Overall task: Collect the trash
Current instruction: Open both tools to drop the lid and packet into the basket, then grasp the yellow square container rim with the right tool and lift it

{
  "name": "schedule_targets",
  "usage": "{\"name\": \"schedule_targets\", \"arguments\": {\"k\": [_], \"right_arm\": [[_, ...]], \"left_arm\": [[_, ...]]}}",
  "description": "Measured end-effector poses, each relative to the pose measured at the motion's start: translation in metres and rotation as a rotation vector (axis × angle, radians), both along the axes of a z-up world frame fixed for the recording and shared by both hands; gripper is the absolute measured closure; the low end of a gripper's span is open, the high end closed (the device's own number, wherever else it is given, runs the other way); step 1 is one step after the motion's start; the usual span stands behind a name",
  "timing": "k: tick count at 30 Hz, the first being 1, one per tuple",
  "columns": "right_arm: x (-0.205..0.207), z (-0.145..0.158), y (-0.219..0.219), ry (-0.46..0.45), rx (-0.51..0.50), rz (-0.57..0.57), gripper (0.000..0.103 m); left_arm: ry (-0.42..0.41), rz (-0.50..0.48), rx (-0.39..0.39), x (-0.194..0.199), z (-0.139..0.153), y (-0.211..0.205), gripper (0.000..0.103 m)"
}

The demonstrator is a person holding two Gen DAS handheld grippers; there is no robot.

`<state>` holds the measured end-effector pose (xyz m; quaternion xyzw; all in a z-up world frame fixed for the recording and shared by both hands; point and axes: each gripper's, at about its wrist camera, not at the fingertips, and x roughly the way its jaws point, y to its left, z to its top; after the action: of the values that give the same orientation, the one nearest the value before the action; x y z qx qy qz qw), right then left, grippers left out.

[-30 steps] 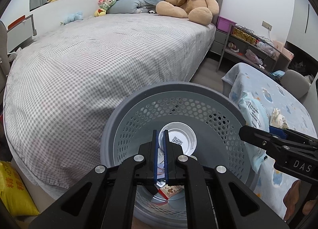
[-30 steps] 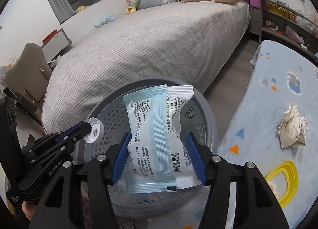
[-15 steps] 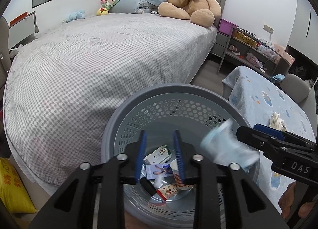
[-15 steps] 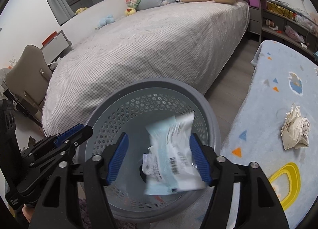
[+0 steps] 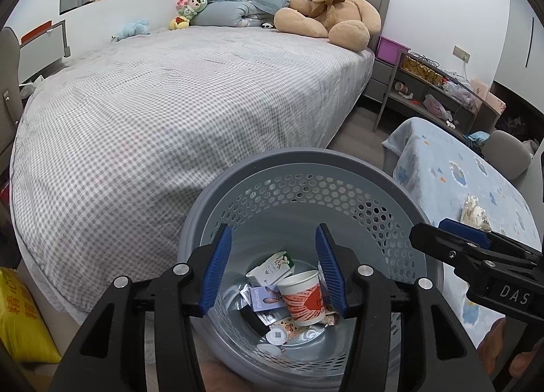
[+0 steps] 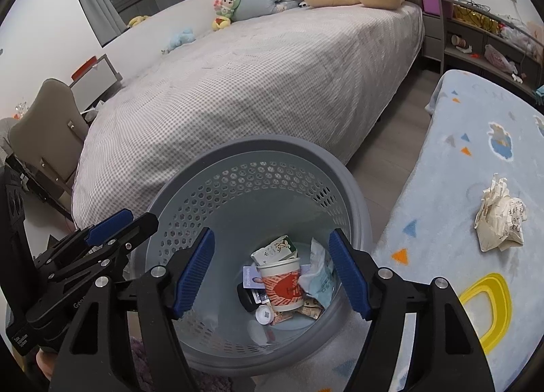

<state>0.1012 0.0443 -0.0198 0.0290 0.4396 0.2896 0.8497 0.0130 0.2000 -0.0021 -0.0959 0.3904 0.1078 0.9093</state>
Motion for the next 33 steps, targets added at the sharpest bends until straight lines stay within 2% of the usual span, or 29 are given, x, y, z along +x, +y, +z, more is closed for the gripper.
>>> {"name": "schedule_targets", "arguments": {"k": [2, 8, 10, 14, 18, 23, 27, 33], "right_arm": [[-0.001, 0.001, -0.001, -0.001, 0.0, -0.003, 0.034], [-0.003, 0.005, -0.006, -0.015, 0.004, -0.012, 0.031], [-0.004, 0.006, -0.01, -0.015, 0.009, -0.016, 0.026], [-0.007, 0.008, -0.018, -0.015, 0.012, -0.026, 0.026], [-0.012, 0.01, -0.03, -0.021, 0.014, -0.046, 0.02], [-0.02, 0.013, -0.051, -0.033, -0.004, -0.076, 0.019], [-0.027, 0.012, -0.076, -0.047, -0.033, -0.117, 0.014], [-0.032, 0.003, -0.113, -0.025, -0.062, -0.189, 0.009]], "left_arm": [[-0.002, 0.002, 0.002, 0.0, 0.001, 0.0, 0.046], [-0.011, 0.0, 0.007, -0.003, 0.002, -0.001, 0.042], [-0.012, -0.001, 0.009, -0.003, 0.003, -0.003, 0.04], [-0.02, -0.006, 0.015, -0.005, 0.006, -0.008, 0.037], [-0.029, -0.015, 0.03, -0.007, 0.009, -0.015, 0.033], [-0.029, -0.03, 0.041, -0.006, 0.01, -0.024, 0.032], [-0.033, -0.046, 0.045, -0.005, 0.011, -0.032, 0.031], [-0.043, -0.084, 0.054, -0.002, 0.012, -0.05, 0.029]]}}
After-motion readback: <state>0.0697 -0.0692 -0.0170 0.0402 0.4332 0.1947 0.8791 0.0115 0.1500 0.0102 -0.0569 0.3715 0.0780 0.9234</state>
